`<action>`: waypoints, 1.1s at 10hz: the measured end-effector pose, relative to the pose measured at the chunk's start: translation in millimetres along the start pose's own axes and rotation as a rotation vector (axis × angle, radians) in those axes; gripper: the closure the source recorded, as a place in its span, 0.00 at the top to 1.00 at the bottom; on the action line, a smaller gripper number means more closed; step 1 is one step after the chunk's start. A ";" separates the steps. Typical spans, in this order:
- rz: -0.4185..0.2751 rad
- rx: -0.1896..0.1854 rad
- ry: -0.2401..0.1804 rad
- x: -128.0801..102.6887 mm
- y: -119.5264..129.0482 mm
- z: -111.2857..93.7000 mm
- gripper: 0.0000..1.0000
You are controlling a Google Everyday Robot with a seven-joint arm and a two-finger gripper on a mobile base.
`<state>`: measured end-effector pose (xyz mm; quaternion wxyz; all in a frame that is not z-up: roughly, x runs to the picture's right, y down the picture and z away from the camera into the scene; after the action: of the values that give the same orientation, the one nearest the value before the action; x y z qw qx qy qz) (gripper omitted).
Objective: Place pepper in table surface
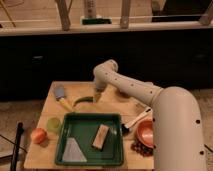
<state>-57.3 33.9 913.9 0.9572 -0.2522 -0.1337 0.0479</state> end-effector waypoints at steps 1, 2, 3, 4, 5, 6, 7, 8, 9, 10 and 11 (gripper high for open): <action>-0.005 -0.006 -0.003 -1.5 -0.8 3.0 0.80; -0.010 -0.010 -0.005 -3.1 -1.2 5.3 0.80; -0.019 -0.016 -0.010 -7.3 -1.6 8.9 0.80; -0.031 -0.022 -0.015 -12.7 -2.0 13.4 0.80; -0.037 -0.026 -0.016 -14.1 -1.9 17.0 0.80; -0.048 -0.031 -0.020 -16.5 -2.2 22.3 0.80; -0.055 -0.036 -0.022 -17.4 -1.7 26.1 0.80; -0.063 -0.044 -0.025 -19.0 -1.0 31.9 0.80; -0.069 -0.049 -0.027 -20.3 -0.8 35.5 0.80; -0.074 -0.056 -0.027 -21.1 0.4 40.5 0.80; -0.084 -0.067 -0.029 -24.2 1.8 48.7 0.80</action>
<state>-94.3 54.5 948.1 0.9474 -0.2774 -0.1594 0.0068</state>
